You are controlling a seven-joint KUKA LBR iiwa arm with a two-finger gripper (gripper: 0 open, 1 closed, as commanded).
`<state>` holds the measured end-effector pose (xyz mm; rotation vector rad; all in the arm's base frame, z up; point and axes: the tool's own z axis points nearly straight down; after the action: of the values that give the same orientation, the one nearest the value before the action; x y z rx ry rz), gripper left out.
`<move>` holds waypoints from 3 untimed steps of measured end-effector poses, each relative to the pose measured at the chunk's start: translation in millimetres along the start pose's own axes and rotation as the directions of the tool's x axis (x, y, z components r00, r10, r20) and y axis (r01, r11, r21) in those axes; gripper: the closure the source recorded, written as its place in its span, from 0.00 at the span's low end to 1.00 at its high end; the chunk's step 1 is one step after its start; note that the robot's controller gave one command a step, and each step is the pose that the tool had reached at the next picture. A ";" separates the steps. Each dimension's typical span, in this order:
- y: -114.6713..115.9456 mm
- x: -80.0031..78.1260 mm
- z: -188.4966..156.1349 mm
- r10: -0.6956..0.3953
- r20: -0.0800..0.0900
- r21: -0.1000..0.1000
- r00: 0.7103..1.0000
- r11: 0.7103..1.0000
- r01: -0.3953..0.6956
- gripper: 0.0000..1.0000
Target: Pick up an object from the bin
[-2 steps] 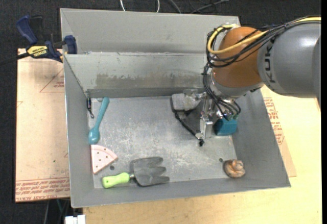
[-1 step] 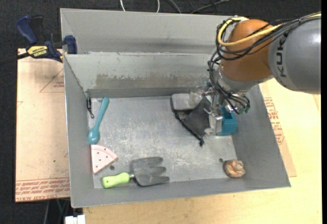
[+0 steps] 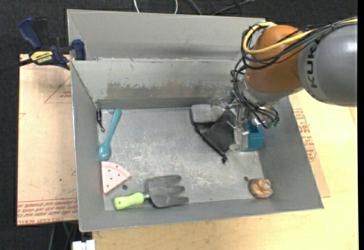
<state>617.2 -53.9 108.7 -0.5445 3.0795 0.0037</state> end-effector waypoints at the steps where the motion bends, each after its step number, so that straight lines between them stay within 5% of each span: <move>1: -17.0 3.8 17.8 0.163 0.003 -0.001 0.987 0.987 -0.163 0.00; 2: -34.8 -7.0 31.5 0.189 0.014 -0.003 0.982 0.982 -0.189 1.00; 3: -34.8 -6.9 31.6 0.189 0.013 -0.004 0.982 0.982 -0.189 1.00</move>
Offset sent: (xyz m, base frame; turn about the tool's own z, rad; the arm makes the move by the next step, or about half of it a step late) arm 0.0145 -0.0335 -0.0360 0.1888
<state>636.1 -84.1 77.2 -0.2481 3.1045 0.0131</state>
